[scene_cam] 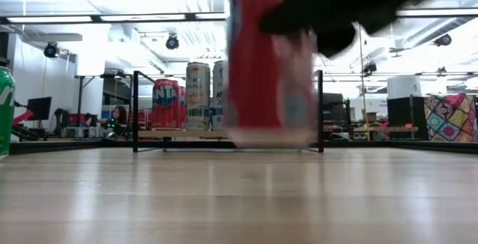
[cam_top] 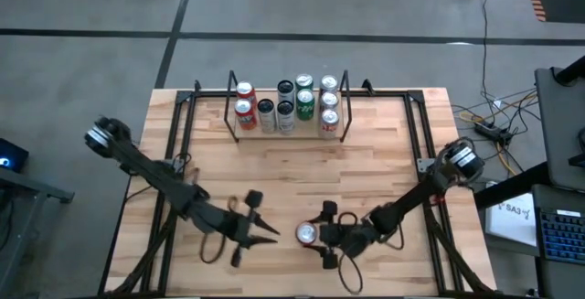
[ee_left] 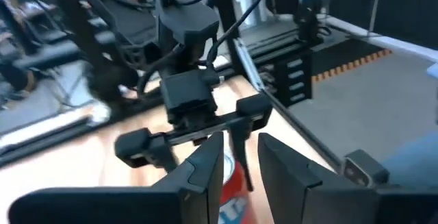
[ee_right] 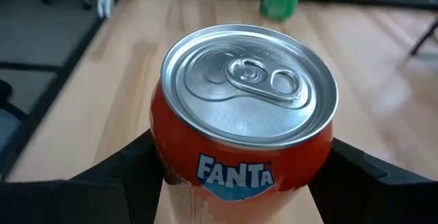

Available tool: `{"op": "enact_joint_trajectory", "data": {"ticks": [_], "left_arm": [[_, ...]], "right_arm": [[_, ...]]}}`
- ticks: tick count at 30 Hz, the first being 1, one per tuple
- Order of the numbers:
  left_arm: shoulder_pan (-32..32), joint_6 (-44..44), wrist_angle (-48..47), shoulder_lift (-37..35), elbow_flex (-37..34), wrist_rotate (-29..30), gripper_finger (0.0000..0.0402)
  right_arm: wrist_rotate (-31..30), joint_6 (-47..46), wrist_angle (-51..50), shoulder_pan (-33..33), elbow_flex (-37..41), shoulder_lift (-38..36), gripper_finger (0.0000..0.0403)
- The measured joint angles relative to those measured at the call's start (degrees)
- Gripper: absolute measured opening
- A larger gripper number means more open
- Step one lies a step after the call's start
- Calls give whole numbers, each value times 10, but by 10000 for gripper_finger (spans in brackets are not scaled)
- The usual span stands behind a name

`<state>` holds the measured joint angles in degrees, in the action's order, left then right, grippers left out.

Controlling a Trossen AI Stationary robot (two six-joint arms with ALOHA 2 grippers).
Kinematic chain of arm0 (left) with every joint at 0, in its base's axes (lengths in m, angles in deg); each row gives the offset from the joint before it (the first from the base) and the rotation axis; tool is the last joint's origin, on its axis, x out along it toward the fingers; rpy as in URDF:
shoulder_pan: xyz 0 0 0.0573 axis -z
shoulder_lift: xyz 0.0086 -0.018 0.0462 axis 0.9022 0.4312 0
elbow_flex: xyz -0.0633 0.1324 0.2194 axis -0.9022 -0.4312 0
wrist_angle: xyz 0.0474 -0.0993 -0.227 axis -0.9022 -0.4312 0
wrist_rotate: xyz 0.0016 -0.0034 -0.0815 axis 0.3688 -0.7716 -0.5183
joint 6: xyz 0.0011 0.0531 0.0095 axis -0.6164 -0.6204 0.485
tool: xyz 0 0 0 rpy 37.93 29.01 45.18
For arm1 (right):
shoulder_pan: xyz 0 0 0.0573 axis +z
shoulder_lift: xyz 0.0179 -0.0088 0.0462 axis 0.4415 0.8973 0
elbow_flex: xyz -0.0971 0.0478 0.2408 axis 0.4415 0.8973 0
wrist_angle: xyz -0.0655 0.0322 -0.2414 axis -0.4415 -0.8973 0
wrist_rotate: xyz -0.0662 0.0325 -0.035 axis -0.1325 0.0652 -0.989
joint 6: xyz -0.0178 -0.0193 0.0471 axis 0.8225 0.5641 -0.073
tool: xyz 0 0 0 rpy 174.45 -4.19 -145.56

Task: Sort soda cans
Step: Put the red soda can on the shelf and align it with the other red soda cans

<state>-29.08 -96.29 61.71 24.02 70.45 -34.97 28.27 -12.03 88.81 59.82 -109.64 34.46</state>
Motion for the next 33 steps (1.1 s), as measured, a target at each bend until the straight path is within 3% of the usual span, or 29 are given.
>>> {"op": "enact_joint_trajectory", "data": {"ticks": [4, 6, 10, 13, 17, 22, 27, 33], "left_arm": [[-4, -28, -54, -82, -5, 16, 76], [-6, -45, -72, -112, -6, 16, 76], [-13, -60, -100, -149, -7, 17, 76], [-25, -55, -106, -159, -7, 17, 76], [-45, -20, -151, -160, -7, 16, 89], [-79, 11, -134, -152, -39, 15, 141], [-108, 37, -26, -151, -103, 16, 210], [-111, 40, 121, -149, -172, -2, 293]], "right_arm": [[82, 30, 6, -48, -1, -39, 272], [153, 50, 5, -79, -1, -53, 272], [296, 106, 10, -142, -1, -71, 272], [364, 139, 10, -184, -1, -75, 272], [382, 170, -12, -222, -7, -77, 272], [384, 216, -102, -241, -65, -78, 272], [386, 253, -229, -242, -144, -75, 272], [386, 269, -283, -242, -180, -77, 272]]}}
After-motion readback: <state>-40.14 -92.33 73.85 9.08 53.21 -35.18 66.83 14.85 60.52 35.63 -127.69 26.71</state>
